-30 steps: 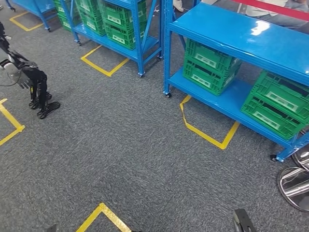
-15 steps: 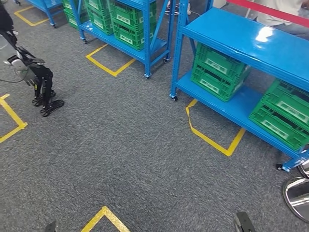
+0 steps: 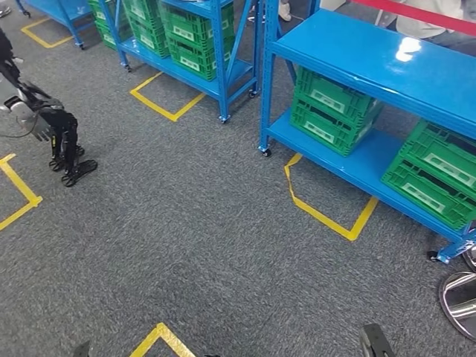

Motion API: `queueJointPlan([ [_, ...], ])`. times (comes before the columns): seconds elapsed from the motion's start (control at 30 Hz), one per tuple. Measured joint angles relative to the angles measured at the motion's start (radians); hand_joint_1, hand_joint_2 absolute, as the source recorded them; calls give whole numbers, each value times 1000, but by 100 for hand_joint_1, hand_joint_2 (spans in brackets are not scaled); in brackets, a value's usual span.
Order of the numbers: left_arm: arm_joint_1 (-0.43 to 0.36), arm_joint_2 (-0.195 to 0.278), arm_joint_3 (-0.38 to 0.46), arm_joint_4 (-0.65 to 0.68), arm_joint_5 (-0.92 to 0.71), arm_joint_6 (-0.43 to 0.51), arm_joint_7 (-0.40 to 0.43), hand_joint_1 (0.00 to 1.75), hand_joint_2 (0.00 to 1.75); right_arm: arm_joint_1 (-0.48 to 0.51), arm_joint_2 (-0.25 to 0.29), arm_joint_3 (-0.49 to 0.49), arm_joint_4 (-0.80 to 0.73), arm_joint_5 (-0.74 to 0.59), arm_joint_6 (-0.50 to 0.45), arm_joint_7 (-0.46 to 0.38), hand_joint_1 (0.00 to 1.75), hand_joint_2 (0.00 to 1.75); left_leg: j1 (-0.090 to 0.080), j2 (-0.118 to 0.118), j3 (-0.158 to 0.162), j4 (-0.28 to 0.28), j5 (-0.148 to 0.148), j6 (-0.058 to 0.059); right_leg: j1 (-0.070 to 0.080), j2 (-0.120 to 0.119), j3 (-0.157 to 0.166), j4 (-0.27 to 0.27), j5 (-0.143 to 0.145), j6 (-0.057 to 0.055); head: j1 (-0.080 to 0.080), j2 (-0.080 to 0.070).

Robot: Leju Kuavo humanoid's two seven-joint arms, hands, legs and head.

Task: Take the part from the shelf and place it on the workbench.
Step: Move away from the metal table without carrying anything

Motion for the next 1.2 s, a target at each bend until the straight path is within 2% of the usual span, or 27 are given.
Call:
queueJointPlan([
  [0.03,1,0,0,0,0,0,0,0,0,0,0,1,0,0,-2,0,0,0,3,0,10,-37,34,-3,-1,1,3,0,-2,2,-4,0],
  [0.1,1,2,0,0,0,0,0,0,0,0,1,3,0,0,-13,-2,0,0,9,2,74,-188,116,-6,-3,2,11,1,-9,9,-13,0],
  [0.13,0,2,0,0,0,0,0,0,0,-1,1,3,0,0,-21,-2,0,0,9,2,102,-252,141,-3,-2,2,14,2,-12,14,-17,0],
  [0.17,-1,3,0,0,0,0,0,0,0,-1,1,4,0,0,-28,-3,0,0,8,2,120,-292,152,1,-1,2,15,2,-16,20,-20,0],
  [0.27,-1,3,0,0,1,0,0,0,0,-2,2,5,0,-2,-57,-17,0,0,3,0,127,-308,148,21,-2,2,18,3,-23,34,-14,0],
  [0.33,-1,3,0,0,2,2,0,0,0,-2,2,6,0,-11,-72,-36,0,0,3,1,133,-311,147,34,-6,2,10,28,-43,45,-8,0],
  [0.37,-2,3,0,0,3,3,0,0,0,-3,2,6,-1,-19,-73,-45,0,0,4,2,137,-313,146,39,-7,2,-8,70,-67,49,-3,0],
  [0.43,-2,4,0,0,4,4,0,0,0,-2,2,6,-1,-38,-73,-65,0,0,3,2,141,-314,142,46,-9,2,-76,217,-134,54,11,0],
  [0.47,-2,4,0,0,4,5,0,0,0,-1,2,6,-1,-46,-73,-74,0,0,1,2,143,-313,141,48,-10,2,-112,288,-159,55,16,0],
  [0.5,-1,4,0,0,5,5,0,0,0,1,2,6,-1,-51,-73,-81,0,0,-1,2,146,-313,138,49,-10,2,-137,331,-166,54,20,0],
  [0.53,0,4,0,0,6,5,0,0,0,1,2,6,-1,-54,-73,-84,0,0,-2,1,150,-313,136,50,-9,2,-141,328,-149,51,23,0],
  [0.57,1,3,0,0,6,5,0,0,0,1,2,6,-1,-55,-73,-86,0,0,-3,1,156,-313,132,50,-8,2,-123,282,-113,47,27,0],
  [0.63,1,2,0,0,6,5,0,0,0,0,1,6,-1,-57,-73,-89,0,0,-5,-1,169,-313,125,47,-4,2,-60,135,-35,35,34,0],
  [0.67,0,1,0,0,6,5,0,0,0,0,1,6,-1,-58,-73,-90,0,0,-6,-1,172,-312,121,44,0,2,-32,74,-14,29,37,0],
  [0.73,-1,1,0,0,6,5,0,0,0,-2,1,6,-1,-58,-74,-90,0,0,-6,0,171,-312,119,35,7,3,-7,25,-11,22,39,0],
  [0.83,-1,2,0,0,6,5,0,0,0,-1,1,6,-1,-58,-77,-94,0,0,-6,0,166,-300,108,19,2,4,3,8,-5,12,36,0],
  [0.87,-2,2,0,0,6,5,0,0,0,-1,1,5,-1,-59,-80,-98,0,0,-6,0,152,-269,90,14,0,3,6,2,-2,8,32,0],
  [0.9,-3,2,0,0,6,5,0,0,0,-2,1,5,-1,-59,-82,-103,0,0,-5,1,126,-215,62,10,-2,2,9,-3,-1,4,26,0],
  [0.97,-3,2,0,0,6,5,0,0,0,-2,2,5,-1,-62,-82,-111,0,0,-3,1,48,-73,4,3,-1,0,9,-4,-2,-1,13,0],
  [1.0,-2,2,0,0,6,5,0,0,0,-2,2,5,-1,-65,-77,-112,0,0,-1,1,15,-20,-8,0,-1,-1,10,-4,-4,-2,9,0],
  [1.03,0,2,0,0,6,6,0,0,0,-1,2,5,-1,-70,-68,-113,0,0,2,1,-1,-3,1,-2,-1,0,11,-3,-6,-3,5,0],
  [1.07,2,2,0,0,6,6,0,0,0,-1,2,5,-1,-75,-57,-113,0,0,5,1,4,-28,29,-4,-1,1,14,-3,-8,-2,0,0],
  [1.13,2,4,0,0,5,6,0,0,0,-1,2,5,-1,-87,-33,-112,0,0,11,3,63,-171,112,-5,-2,2,21,-2,-15,4,-10,0],
  [1.17,1,5,0,0,5,6,0,0,0,-1,2,5,-1,-91,-23,-112,0,0,12,3,93,-240,139,-3,0,3,24,-1,-20,9,-15,0],
  [1.2,0,6,0,0,5,6,0,0,0,-1,2,5,-1,-94,-16,-112,0,0,12,3,114,-285,152,1,1,3,25,0,-24,14,-17,0],
])
